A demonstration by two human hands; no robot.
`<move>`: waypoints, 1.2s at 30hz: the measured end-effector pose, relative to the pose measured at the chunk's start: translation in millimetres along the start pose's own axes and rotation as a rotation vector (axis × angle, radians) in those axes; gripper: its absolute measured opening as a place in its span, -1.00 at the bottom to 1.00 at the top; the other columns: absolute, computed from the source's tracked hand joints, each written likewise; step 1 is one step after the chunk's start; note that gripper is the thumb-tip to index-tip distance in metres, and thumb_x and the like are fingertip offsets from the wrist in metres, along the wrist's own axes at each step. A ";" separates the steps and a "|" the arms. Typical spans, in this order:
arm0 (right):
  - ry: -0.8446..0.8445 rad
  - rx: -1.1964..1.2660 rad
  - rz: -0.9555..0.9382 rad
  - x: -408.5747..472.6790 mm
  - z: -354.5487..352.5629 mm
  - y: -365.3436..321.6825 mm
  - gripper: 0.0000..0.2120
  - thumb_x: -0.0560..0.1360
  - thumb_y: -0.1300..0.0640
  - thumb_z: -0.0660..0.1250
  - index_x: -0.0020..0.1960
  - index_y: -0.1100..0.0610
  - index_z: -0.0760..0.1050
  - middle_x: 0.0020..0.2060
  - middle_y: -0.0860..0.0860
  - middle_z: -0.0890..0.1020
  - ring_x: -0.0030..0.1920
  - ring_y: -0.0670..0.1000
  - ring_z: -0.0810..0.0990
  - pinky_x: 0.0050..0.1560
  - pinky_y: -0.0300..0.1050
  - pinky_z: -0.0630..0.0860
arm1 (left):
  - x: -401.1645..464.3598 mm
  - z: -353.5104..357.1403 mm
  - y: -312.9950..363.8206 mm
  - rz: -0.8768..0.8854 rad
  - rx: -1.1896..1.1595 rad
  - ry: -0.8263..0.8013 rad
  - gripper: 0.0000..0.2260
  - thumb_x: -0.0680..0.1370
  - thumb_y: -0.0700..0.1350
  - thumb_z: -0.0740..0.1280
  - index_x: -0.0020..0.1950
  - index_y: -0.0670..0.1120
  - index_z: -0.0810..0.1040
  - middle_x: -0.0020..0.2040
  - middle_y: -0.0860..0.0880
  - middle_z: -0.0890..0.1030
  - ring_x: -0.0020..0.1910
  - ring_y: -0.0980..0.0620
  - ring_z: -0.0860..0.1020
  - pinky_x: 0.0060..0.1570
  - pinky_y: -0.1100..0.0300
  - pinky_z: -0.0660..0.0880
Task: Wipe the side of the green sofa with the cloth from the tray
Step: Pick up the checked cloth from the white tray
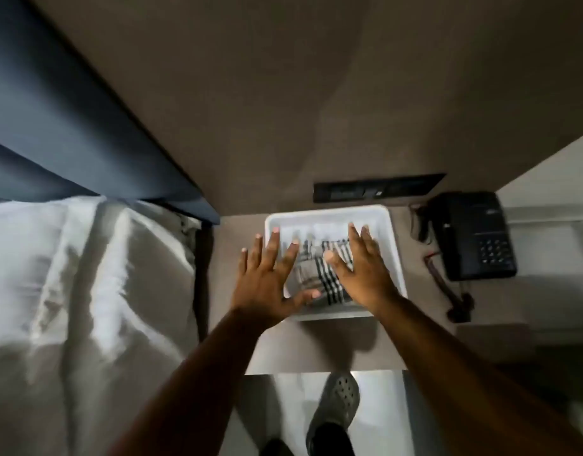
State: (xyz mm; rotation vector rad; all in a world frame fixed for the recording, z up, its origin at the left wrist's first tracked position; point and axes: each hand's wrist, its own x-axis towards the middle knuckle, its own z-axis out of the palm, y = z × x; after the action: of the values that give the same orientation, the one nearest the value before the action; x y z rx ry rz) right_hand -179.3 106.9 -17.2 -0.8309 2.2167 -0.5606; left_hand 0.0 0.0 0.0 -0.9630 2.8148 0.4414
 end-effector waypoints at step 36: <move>0.314 -0.376 -0.142 92.5 115.6 72.4 -0.36 0.53 0.04 0.22 0.51 0.25 0.11 0.54 0.28 0.18 0.54 0.31 0.09 0.49 0.35 -0.02 | 5.3 136.7 -15.6 -0.013 0.125 0.016 -0.09 0.54 0.52 -0.13 0.66 -0.11 0.11 0.67 -0.25 0.07 0.63 -0.39 -0.03 0.52 -0.33 -0.03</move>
State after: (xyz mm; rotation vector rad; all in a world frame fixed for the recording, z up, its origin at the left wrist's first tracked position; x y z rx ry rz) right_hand -174.7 76.2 -179.1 -1.1656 2.6127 -0.3618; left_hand 9.8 28.4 -134.4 -0.9624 2.8101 0.2535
